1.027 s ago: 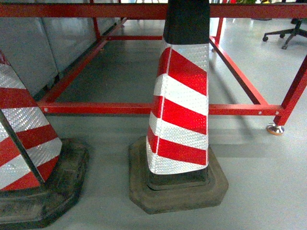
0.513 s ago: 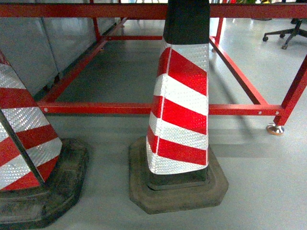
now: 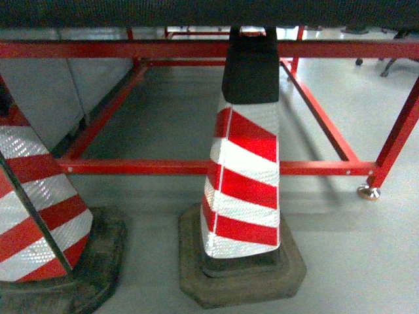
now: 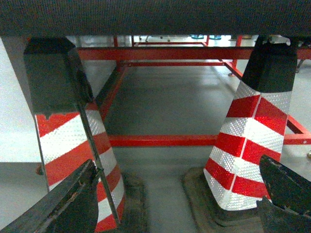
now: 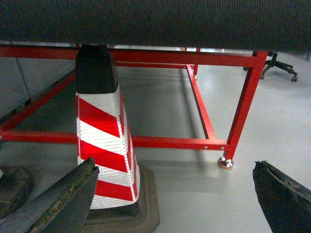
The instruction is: Place box next to blue box on left shelf
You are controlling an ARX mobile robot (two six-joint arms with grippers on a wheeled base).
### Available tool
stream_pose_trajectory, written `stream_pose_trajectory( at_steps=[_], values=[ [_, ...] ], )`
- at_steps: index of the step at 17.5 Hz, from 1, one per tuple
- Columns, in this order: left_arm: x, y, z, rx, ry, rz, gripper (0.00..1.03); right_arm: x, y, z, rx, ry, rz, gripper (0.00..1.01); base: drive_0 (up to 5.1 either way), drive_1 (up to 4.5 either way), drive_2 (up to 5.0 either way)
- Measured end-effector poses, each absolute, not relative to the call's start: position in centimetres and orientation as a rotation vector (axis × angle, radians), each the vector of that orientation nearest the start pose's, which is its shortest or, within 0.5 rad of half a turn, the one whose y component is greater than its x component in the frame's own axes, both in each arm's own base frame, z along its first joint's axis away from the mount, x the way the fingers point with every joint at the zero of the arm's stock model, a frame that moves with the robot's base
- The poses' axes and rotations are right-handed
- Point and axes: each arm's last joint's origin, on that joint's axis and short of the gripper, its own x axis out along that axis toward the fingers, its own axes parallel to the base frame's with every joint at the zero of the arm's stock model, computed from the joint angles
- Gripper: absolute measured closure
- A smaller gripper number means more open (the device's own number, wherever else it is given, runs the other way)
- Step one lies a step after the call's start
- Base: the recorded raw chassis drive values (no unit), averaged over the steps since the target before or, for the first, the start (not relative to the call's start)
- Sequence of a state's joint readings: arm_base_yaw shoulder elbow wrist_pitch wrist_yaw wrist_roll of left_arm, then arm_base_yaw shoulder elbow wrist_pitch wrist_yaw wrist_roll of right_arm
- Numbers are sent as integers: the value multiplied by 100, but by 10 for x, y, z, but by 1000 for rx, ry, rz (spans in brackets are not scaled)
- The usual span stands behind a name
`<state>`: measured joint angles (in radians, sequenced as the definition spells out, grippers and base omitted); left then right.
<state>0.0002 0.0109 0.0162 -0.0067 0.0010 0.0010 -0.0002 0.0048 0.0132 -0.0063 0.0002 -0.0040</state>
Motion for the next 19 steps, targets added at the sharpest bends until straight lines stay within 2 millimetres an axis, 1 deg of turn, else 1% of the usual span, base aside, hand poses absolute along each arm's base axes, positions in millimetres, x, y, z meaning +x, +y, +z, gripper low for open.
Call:
stream_pose_trajectory(
  at_steps=[19],
  values=[
    [97, 0, 168, 1, 0, 0, 5, 97, 0, 167, 1, -3, 0, 3, 0, 0, 0]
  ],
)
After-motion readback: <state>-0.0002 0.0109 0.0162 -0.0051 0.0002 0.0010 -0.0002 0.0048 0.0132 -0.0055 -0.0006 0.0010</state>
